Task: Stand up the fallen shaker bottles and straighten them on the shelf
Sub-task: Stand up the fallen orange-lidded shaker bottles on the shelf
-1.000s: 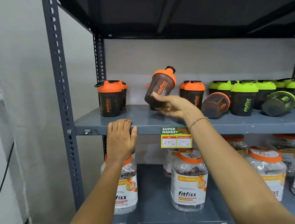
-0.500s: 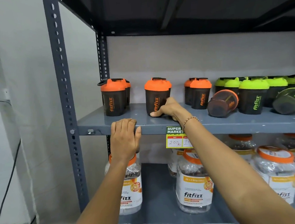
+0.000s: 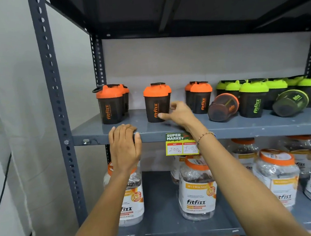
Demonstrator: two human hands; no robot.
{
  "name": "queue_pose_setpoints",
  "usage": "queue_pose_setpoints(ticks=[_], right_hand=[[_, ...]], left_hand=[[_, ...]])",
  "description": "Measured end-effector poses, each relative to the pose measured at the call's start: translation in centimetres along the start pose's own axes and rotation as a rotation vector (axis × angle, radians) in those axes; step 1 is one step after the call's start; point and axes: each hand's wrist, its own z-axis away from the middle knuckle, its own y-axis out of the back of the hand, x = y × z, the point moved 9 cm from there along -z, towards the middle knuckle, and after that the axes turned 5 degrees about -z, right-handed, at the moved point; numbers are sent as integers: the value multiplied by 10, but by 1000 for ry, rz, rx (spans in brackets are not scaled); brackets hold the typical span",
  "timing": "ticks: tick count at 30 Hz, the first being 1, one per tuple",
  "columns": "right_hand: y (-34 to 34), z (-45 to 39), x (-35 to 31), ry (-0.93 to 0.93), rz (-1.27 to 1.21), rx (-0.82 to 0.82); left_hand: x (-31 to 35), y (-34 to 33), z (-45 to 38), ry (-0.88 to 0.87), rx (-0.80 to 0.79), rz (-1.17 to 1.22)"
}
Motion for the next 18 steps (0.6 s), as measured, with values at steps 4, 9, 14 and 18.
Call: queue_pose_setpoints(ticks=[4,9,14,18], right_hand=[[89,43,4,137,48,441],[187,72,50,-108,110,761],[188,46,73,-293,229,475],[177,27,73,-394,335,303]], left_hand=[[29,-4,12,48,-10,18],[93,-14,9,-20,-38,117],[145,-34,-3,-68,-144,91],[149,-42,3,-171,-157,-73]])
